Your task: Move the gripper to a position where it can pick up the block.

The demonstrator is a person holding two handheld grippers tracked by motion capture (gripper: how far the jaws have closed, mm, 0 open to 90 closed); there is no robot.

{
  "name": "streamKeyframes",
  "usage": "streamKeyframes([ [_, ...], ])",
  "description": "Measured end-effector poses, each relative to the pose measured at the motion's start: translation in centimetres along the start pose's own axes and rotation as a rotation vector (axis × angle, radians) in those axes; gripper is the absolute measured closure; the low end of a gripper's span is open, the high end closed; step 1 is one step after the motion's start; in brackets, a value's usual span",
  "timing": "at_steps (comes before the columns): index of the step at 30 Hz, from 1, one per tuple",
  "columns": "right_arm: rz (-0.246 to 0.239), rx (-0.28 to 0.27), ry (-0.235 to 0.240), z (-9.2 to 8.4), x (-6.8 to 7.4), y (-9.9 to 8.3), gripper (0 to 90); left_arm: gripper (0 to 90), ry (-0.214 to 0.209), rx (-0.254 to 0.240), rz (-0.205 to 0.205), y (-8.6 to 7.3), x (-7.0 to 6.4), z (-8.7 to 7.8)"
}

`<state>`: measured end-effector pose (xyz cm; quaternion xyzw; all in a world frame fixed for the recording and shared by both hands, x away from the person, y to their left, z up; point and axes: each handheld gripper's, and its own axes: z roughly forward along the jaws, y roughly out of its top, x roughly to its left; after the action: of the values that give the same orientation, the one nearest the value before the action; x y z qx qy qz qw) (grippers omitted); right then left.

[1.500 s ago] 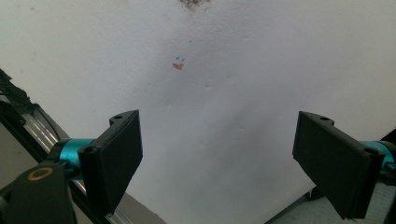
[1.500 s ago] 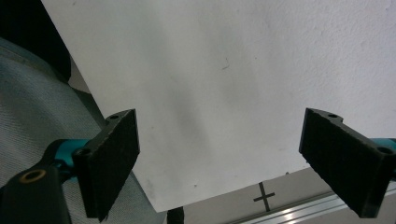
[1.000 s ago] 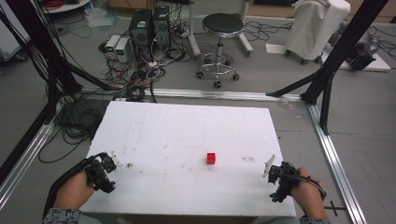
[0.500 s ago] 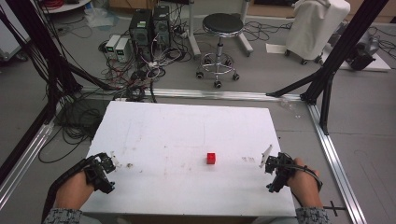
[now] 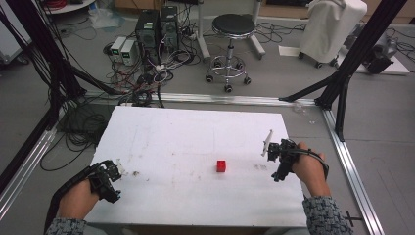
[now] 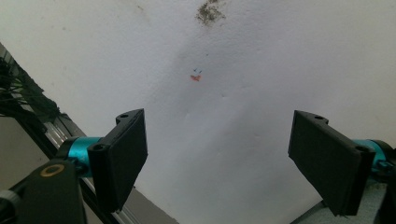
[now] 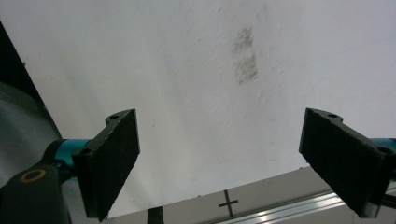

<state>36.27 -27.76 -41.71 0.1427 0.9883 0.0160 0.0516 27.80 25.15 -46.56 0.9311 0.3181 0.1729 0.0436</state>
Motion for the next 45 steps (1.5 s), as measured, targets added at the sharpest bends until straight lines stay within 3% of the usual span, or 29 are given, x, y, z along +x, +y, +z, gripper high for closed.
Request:
streamKeyframes([
  [4, -0.023, -0.03, -0.013, -1.2, -0.7, 1.9, 11.6, 19.9, 0.001, -0.001, 0.0, 0.0, 0.1, -0.1],
  [7, -0.041, -0.016, -0.034, -1.8, -1.2, 3.1, 11.6, 19.9, -0.002, -0.003, 0.003, 0.0, 0.0, -0.1],
  [18, -0.101, -0.059, -0.025, -2.0, -1.9, 6.5, 11.6, 19.9, -0.005, -0.001, 0.002, 0.0, 0.1, -0.1],
  [23, -0.131, -0.072, -0.035, -1.2, -2.0, 8.0, 11.6, 19.9, -0.01, -0.001, 0.002, 0.1, 0.0, -0.1],
  [29, -0.175, -0.07, -0.007, 0.2, -1.7, 10.0, 11.6, 19.9, -0.011, 0.003, 0.003, 0.0, 0.0, 0.0],
  [45, -0.238, -0.078, 0.032, 3.6, -0.9, 14.1, 11.6, 19.9, -0.02, 0.01, 0.0, 0.1, 0.1, 0.1],
])
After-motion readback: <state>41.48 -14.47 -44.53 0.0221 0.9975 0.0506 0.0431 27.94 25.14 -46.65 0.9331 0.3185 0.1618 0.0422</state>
